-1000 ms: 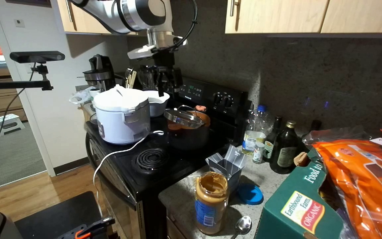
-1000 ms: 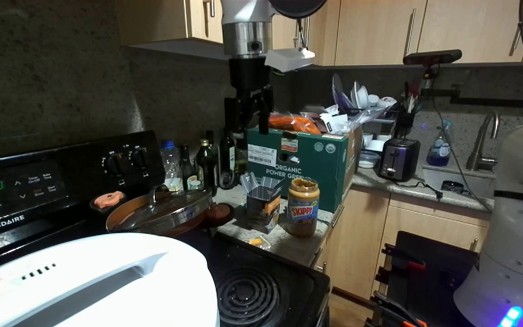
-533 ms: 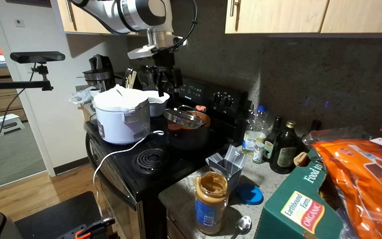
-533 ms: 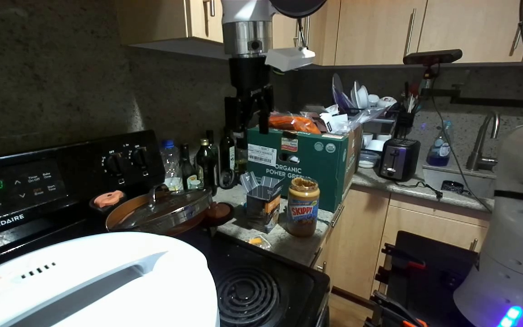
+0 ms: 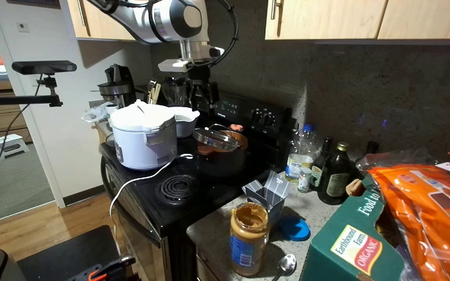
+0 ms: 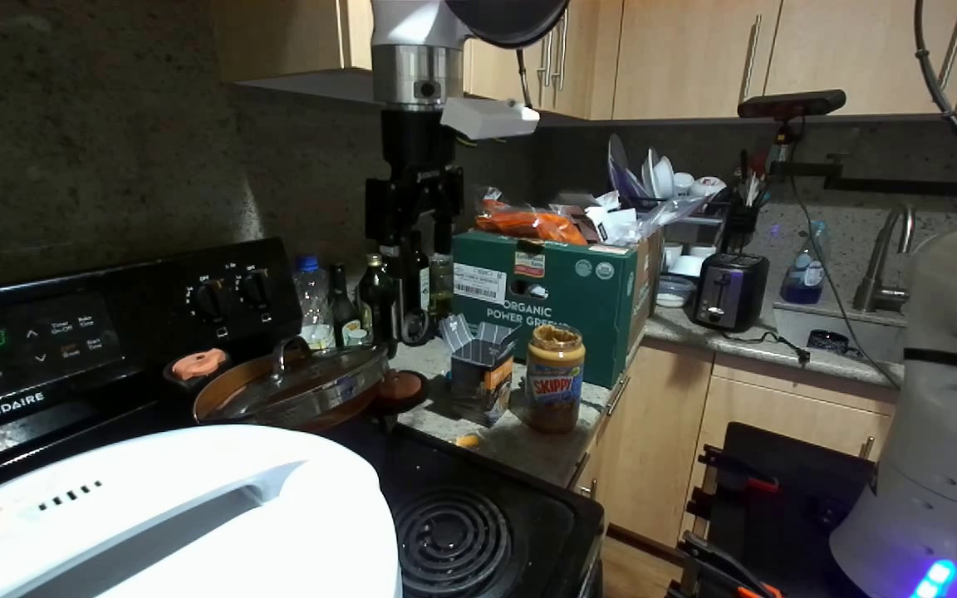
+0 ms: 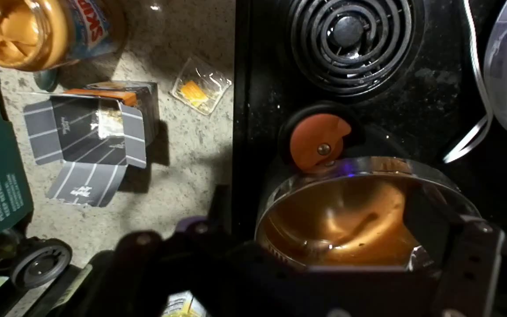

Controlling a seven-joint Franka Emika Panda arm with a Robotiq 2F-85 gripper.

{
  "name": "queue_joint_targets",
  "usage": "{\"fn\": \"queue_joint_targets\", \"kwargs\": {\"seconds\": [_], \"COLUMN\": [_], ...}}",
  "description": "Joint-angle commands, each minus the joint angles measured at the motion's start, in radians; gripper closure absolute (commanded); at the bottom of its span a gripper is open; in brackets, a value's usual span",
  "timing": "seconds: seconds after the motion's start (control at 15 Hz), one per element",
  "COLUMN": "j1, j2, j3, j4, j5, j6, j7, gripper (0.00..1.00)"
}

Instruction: Fix the lid on the pot.

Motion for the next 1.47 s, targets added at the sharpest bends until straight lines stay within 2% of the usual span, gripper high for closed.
{"fn": "queue_joint_targets", "kwargs": {"seconds": [0.0,0.33,0.53,1.13,1.2,1.4], "j1": [0.034,0.067,0.074,0.150,0.139,0.151], "j2": [0.097,0.208,0.270,0.448,0.403,0.437], "j3": [-0.014,-0.015,-0.021,-0.082,-0.078,-0.086], "j4": [0.109,0.236,0.312,0.572,0.493,0.539], "j5": [-0.003,-0.043,-0.026,-0.016,-0.015,-0.014], "j6": [0.002,-0.025,-0.039,-0.252,-0.195,-0.215], "j7": [-0.055,-0.246,-0.310,-0.034,-0.088,-0.061], "gripper": [0.00,0.00,0.00,0.00,0.00,0.00]}}
